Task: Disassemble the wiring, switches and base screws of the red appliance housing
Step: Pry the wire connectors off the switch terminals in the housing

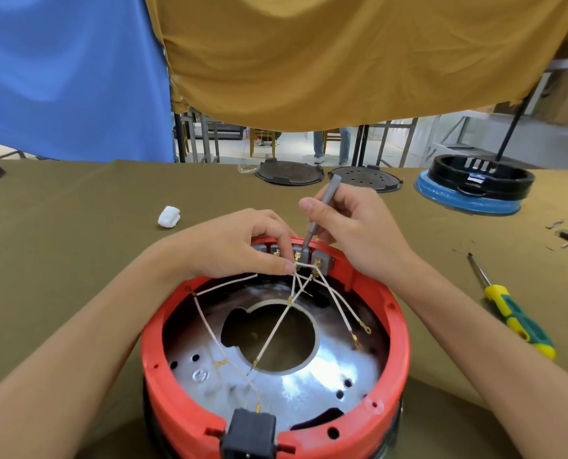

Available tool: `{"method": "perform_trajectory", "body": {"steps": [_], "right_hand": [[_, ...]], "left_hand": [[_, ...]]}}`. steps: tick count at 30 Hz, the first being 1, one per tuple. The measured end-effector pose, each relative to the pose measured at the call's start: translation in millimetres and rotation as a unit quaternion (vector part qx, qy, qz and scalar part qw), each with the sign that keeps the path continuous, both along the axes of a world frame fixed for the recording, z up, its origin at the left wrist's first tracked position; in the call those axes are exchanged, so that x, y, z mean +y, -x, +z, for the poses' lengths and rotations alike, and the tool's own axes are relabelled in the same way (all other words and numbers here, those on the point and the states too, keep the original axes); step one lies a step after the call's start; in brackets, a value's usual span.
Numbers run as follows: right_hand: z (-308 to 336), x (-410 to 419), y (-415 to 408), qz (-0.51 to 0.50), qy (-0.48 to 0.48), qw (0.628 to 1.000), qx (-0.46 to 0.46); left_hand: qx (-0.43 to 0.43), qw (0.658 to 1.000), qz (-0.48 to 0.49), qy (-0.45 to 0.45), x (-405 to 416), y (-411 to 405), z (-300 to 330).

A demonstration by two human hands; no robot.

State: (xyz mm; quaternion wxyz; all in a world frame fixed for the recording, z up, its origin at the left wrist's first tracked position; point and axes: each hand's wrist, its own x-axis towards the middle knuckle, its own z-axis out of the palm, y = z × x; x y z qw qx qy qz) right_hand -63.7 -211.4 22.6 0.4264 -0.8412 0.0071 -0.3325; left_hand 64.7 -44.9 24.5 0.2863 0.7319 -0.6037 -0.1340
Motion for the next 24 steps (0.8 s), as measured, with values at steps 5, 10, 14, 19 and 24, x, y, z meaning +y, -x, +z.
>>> {"method": "perform_trajectory", "body": {"steps": [5, 10, 14, 19, 24], "right_hand": [[3.1, -2.3, -12.5, -0.001, -0.061, 0.997, 0.052], [1.1, -2.3, -20.0, 0.002, -0.111, 0.991, 0.074], [-0.7, -0.5, -19.6, 0.005, -0.100, 0.993, 0.058], [-1.2, 3.0, -9.3, -0.014, -0.013, 1.000, 0.000], [0.4, 6.0, -4.5, -0.002, 0.040, 0.999, -0.026]], "left_hand": [[-0.005, 1.000, -0.002, 0.010, 0.6, 1.6, -0.8], [-0.007, 1.000, -0.003, 0.006, 1.7, 2.4, -0.1], [-0.006, 1.000, -0.002, 0.006, 2.3, -0.6, -1.3], [0.001, 1.000, -0.003, 0.017, 1.1, 0.2, -2.0], [0.000, 1.000, -0.004, 0.014, 2.1, -1.5, -1.8]]}}
